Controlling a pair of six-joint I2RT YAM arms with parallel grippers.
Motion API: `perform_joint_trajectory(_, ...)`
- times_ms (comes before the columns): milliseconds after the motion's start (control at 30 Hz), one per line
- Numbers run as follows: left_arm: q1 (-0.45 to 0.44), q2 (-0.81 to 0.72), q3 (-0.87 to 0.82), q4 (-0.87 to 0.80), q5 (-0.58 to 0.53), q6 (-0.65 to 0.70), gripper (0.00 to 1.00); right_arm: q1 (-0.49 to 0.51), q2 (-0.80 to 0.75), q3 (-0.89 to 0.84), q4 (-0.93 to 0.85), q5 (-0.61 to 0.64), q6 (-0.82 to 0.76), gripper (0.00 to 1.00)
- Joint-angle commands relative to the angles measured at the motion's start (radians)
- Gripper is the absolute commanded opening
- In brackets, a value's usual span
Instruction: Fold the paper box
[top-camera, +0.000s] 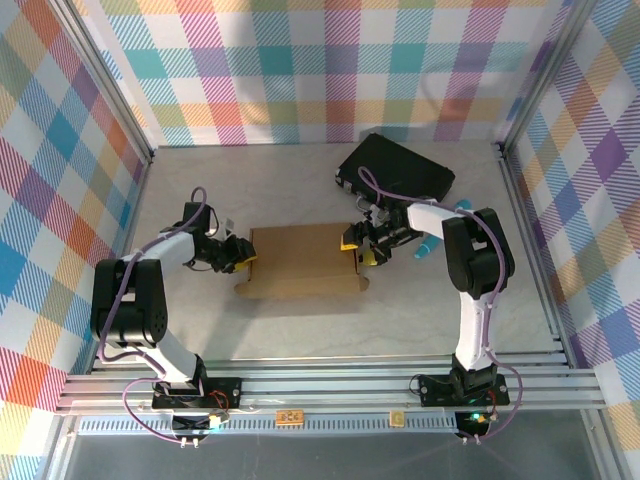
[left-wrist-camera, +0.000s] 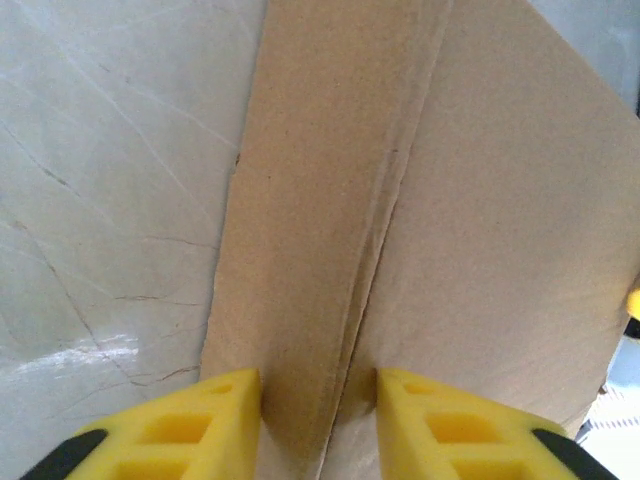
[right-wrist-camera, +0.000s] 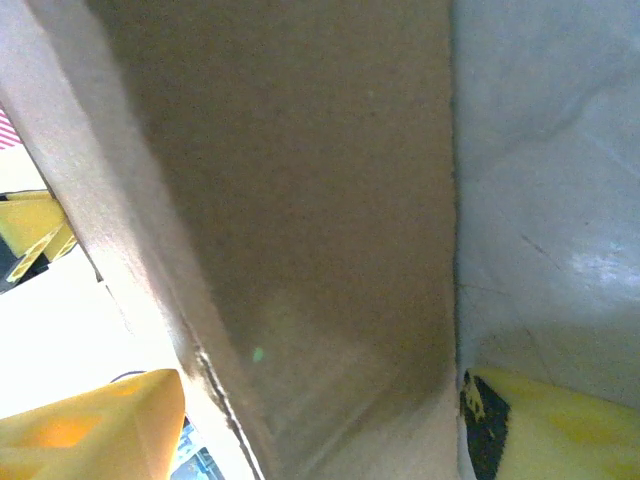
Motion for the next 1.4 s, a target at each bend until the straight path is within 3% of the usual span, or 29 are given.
perform_joint_trajectory(0,0.021,0.030,-0.025,-0.018,-0.003,0.037,0.29,-0.012,0.018,0.004,0.003,-0.015,-0.049,0.74)
perform_joint_trajectory(500,0.050,0.043,-0.035,-0.055,0.005,0.088,0.09,-0.024,0.054,-0.001,0.005,-0.040,-0.103,0.78)
perform_joint_trajectory(867,0.096,0.040,-0.040,-0.116,-0.066,0.125,0.05,-0.020,0.064,0.018,0.011,-0.102,-0.106,0.80)
perform_joint_trajectory(1067,0.098,0.040,-0.046,-0.111,-0.063,0.126,0.06,0.013,0.104,0.063,0.067,-0.197,-0.049,0.80)
perform_joint_trajectory(1367,0.099,0.043,-0.044,-0.091,-0.054,0.110,0.06,0.046,0.112,0.078,0.204,-0.278,0.095,0.70)
